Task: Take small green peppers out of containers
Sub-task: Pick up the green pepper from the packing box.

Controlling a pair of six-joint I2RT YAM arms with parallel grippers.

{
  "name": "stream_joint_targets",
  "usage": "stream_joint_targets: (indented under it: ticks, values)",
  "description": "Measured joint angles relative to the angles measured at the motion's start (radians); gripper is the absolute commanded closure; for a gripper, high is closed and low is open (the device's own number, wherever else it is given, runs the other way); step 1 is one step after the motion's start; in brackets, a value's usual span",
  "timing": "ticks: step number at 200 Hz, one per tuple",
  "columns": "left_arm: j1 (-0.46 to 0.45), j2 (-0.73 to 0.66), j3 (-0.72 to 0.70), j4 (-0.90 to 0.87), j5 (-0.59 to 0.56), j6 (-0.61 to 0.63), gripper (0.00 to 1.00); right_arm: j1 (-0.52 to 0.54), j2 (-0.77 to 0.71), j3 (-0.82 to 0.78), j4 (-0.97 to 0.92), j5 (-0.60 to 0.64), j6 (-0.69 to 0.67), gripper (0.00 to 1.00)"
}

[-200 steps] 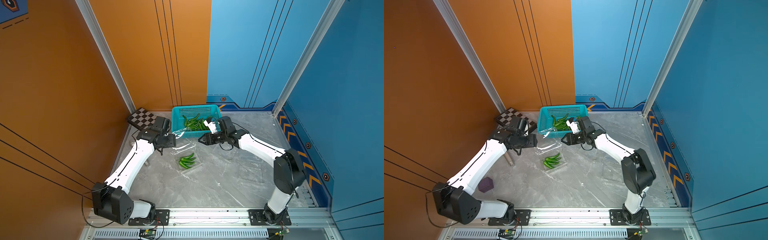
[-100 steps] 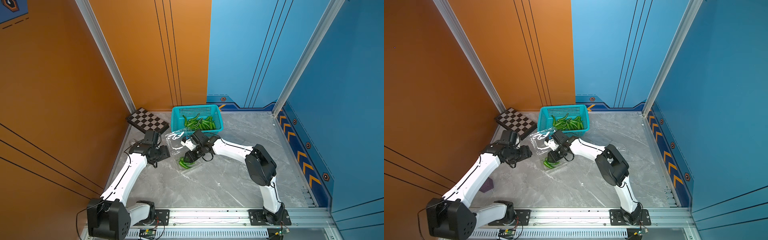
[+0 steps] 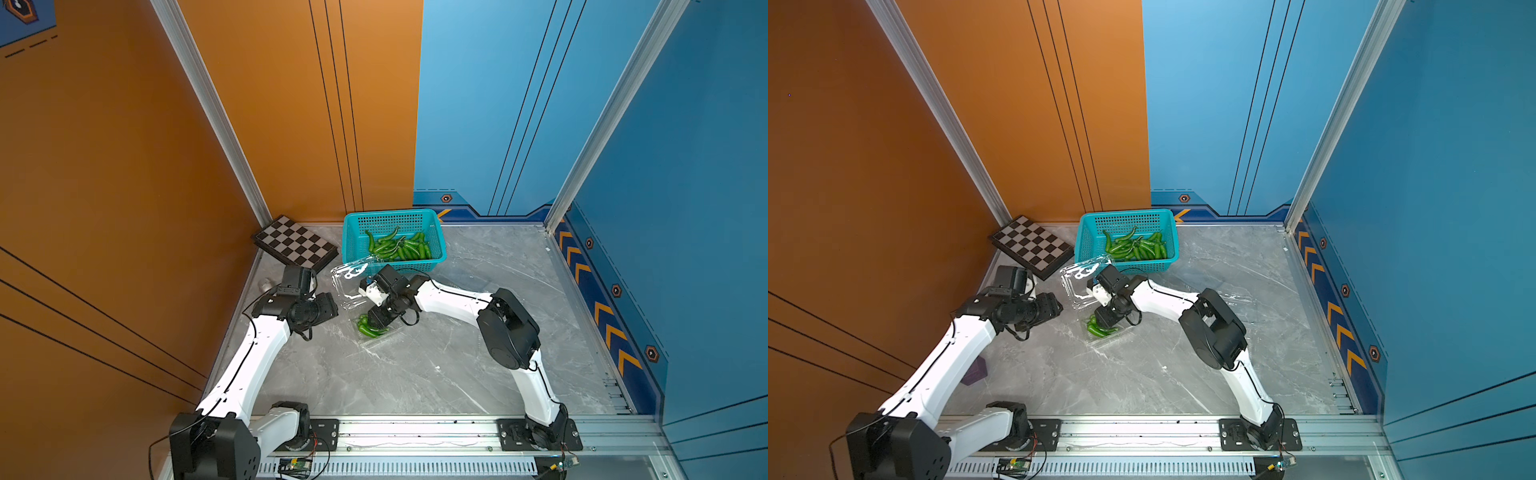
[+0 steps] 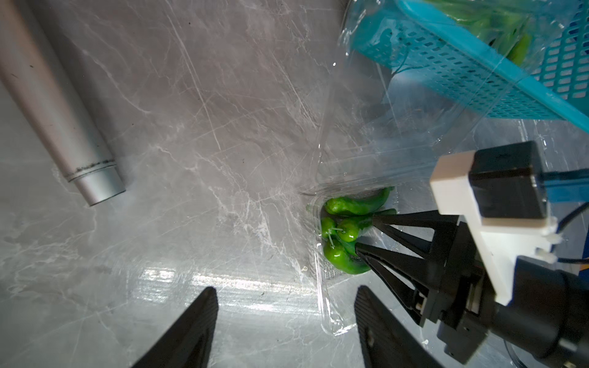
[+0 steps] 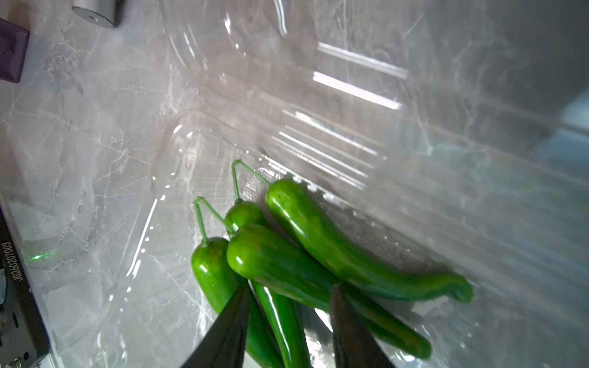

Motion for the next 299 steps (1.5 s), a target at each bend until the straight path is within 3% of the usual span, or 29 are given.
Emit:
stream_joint_targets:
  ticks: [79, 116, 141, 239, 273, 299]
  values:
    - [0.0, 0.0, 0.0, 0.02, 0.015, 0.0, 0.3, 0.019, 0.045, 0.02, 0.0, 0.064, -0.066, 0.53]
    - [0.001, 0.0, 0.0, 0.022, 0.02, 0.0, 0.31, 0.03, 0.064, 0.037, 0.001, 0.095, -0.098, 0.68]
    - [0.001, 0.0, 0.0, 0.022, 0.023, 0.0, 0.31, 0.029, 0.065, 0.037, 0.0, 0.102, -0.104, 0.71]
    - [0.001, 0.023, 0.0, 0.023, 0.026, 0.0, 0.31, 0.009, 0.028, -0.017, 0.0, 0.068, -0.103, 0.63]
    - [0.001, 0.033, 0.0, 0.032, 0.027, 0.0, 0.31, -0.001, 0.028, -0.023, 0.0, 0.05, -0.102, 0.85]
    - [0.001, 0.038, 0.0, 0.038, 0.03, 0.0, 0.31, -0.004, 0.028, -0.025, 0.001, 0.039, -0.092, 0.85]
